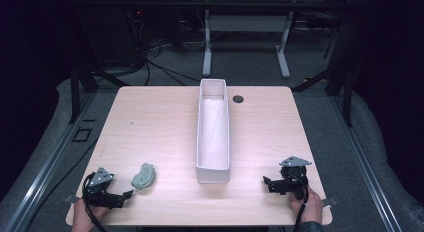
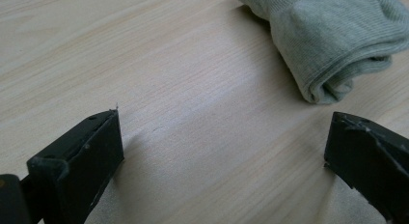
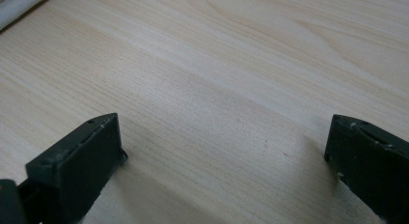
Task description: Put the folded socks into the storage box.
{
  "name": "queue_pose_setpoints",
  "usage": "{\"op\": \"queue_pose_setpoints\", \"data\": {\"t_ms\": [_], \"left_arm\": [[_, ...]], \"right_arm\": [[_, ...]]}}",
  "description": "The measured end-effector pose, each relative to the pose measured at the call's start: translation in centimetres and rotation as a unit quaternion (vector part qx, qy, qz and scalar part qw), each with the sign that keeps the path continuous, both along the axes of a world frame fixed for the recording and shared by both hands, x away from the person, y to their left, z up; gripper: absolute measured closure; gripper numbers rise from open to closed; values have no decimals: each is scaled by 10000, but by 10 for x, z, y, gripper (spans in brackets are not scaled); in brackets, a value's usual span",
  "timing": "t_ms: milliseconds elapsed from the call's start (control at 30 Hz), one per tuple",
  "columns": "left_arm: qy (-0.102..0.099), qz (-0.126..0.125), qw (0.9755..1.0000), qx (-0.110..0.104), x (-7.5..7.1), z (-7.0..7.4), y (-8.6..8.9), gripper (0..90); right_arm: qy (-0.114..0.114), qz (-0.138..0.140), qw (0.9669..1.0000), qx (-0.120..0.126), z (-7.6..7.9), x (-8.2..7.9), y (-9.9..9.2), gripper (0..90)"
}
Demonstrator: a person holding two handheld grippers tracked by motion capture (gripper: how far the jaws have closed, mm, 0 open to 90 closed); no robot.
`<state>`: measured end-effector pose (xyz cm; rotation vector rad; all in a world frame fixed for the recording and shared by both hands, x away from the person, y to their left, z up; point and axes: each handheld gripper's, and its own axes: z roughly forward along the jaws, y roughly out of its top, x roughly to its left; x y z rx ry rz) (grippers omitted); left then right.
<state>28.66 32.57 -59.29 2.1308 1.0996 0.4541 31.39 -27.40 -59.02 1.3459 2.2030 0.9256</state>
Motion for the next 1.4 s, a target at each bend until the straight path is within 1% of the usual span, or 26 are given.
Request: {"op": "queue_pose_setpoints", "data": {"t_ms": [367,433,467,500,533,600,700,733,767,800,833,933,1067,1133,1200,1300,1400], "left_arm": [[-19,88,10000,3,0,0,-1,1],[17,143,9999,-81,1,1,0,2],[17,143,9999,-81,1,1,0,2],[39,162,9997,-149,1,2,1,4],[80,225,9994,-245,1,6,1,2],[116,272,9992,-263,2,9,0,2],[322,292,9980,-451,5,20,0,0],[346,292,9975,-536,6,24,0,0],[342,306,9972,-592,7,35,-1,0],[342,306,9972,-592,7,35,-1,0],[315,299,9971,-623,8,39,-2,0],[364,273,9966,-693,11,51,-5,0],[485,355,9961,-648,18,56,-12,0],[488,548,9956,-580,20,58,-16,0],[546,643,9948,-575,23,59,-20,0],[659,583,9947,-528,29,61,-27,0],[771,464,9951,-415,34,61,-38,9]], "right_arm": [[-6,-7,10000,-47,0,1,0,0],[-7,-6,10000,-47,0,1,0,0],[-7,-6,10000,-47,0,1,0,0],[-2,-3,10000,-34,0,1,0,0],[-3,0,10000,-33,0,1,0,0],[-2,-1,10000,-35,0,1,0,0],[1,9,10000,-21,0,1,0,0],[0,10,10000,-20,0,1,0,0],[-5,16,10000,-23,0,1,1,0],[-7,14,10000,-27,0,1,1,0],[-6,13,10000,-28,0,1,1,0],[-4,10,10000,-30,0,1,1,0],[-5,15,10000,-28,0,1,1,0],[-6,14,10000,-29,0,1,1,0],[-6,14,10000,-29,0,1,1,0],[-7,14,10000,-28,0,1,1,0],[-6,15,10000,-28,0,1,1,0]]}}
